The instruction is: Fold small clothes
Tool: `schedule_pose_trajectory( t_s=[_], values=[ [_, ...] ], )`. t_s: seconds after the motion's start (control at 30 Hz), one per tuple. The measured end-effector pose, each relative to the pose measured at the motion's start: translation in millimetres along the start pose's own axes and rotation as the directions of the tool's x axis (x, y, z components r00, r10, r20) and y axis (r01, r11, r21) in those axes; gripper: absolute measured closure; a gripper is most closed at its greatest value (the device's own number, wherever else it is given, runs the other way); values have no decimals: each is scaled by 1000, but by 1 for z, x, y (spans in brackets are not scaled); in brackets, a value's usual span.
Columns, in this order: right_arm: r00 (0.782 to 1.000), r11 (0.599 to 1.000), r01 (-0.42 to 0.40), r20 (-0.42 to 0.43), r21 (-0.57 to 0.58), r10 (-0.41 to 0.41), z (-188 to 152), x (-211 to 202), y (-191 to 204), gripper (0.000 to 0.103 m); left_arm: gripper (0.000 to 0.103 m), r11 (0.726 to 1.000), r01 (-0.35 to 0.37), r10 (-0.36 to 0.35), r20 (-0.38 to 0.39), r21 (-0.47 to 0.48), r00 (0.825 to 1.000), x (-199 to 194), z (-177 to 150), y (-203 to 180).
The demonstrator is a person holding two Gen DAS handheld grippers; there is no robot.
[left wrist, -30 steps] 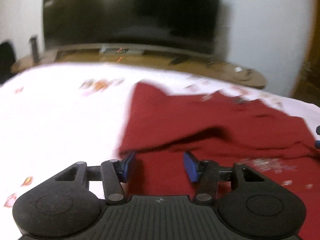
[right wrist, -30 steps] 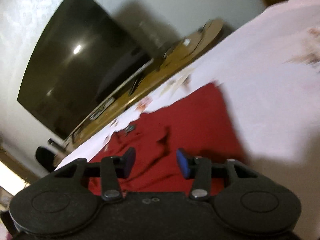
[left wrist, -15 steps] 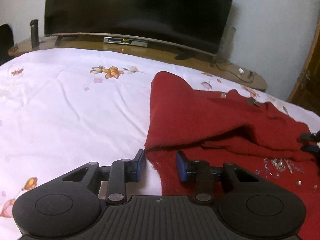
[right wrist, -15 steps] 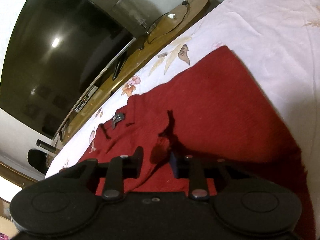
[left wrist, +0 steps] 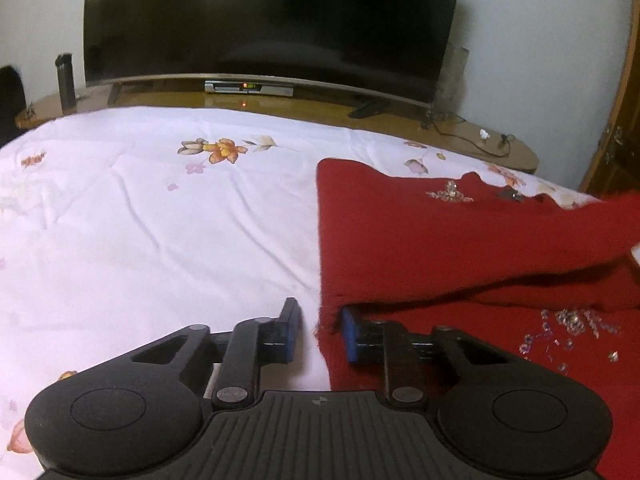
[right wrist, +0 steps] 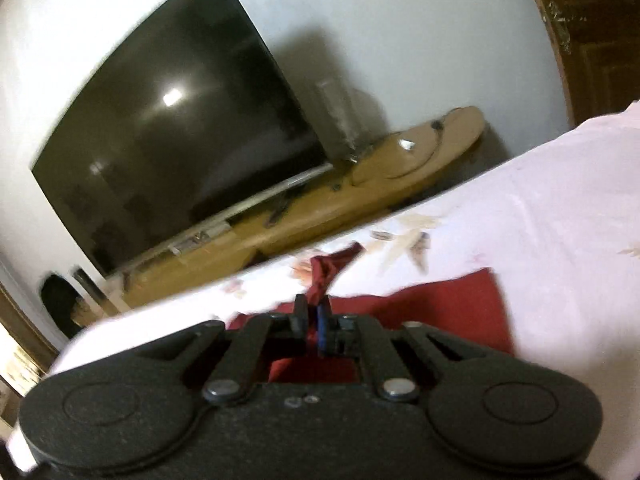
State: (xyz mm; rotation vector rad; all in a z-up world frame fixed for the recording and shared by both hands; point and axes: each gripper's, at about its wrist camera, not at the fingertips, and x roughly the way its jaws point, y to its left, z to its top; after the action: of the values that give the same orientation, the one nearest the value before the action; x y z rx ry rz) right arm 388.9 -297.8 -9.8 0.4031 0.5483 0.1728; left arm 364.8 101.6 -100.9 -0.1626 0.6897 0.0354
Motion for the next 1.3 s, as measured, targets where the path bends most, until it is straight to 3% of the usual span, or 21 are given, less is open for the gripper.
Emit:
schedule_pose_trajectory(
  t_s=[0.07, 0.13, 0.23, 0.57, 0.67, 0.8, 0.9, 0.93, 1.03, 1.1, 1.17, 1.23, 1.3],
  values=[
    [992, 996, 88, -91, 7, -87, -8, 17, -17, 98, 85, 1000, 9, -9, -4, -9, 1000, 1, 1, 2],
    [985, 994, 104, -142, 38, -98, -17, 25, -32, 98, 87, 1000, 16, -16, -8, -17, 1000, 1, 1, 5],
    [986, 995, 90, -144, 33, -84, -23, 23, -35, 98, 88, 1000, 22, -22, -13, -18, 1000, 1, 1, 7],
    [998, 998, 49, -26, -40, -51, -18, -11, -13, 98, 88, 999, 27, -28, -31, -24, 999, 3, 6, 9],
    [996, 997, 68, -49, -37, -70, -19, -6, -15, 98, 88, 1000, 21, -21, -35, -14, 999, 4, 7, 7],
    [971, 987, 161, -173, -22, -162, -31, 26, -37, 98, 88, 1000, 26, -26, -51, 2, 998, 4, 9, 7],
    [972, 989, 145, -186, 5, -142, -33, 22, -44, 95, 87, 997, 66, -64, -69, 34, 996, -7, 10, 16],
    [976, 989, 146, -165, 3, -143, -31, 16, -44, 85, 84, 996, 82, -81, -53, 22, 995, -16, 10, 24],
    [990, 990, 118, -65, -72, -123, -20, -6, -37, 85, 80, 997, 70, -71, 66, 11, 995, -37, 21, 35],
    [995, 990, 76, -54, -116, -83, -11, -2, -27, 85, 80, 992, 127, -129, 90, 28, 988, -27, 39, 25],
    [994, 987, 38, -92, -154, -53, -8, 17, -11, 85, 79, 978, 175, -185, 88, 114, 979, -6, 58, -4],
    [991, 977, -10, -134, -215, -19, -12, 42, 10, 85, 63, 962, 224, -237, 73, 156, 969, 21, 70, -27],
    [984, 950, -48, -180, -308, -9, -23, 66, 33, 85, 56, 956, 240, -250, 38, 168, 968, 49, 74, -41]
  ],
)
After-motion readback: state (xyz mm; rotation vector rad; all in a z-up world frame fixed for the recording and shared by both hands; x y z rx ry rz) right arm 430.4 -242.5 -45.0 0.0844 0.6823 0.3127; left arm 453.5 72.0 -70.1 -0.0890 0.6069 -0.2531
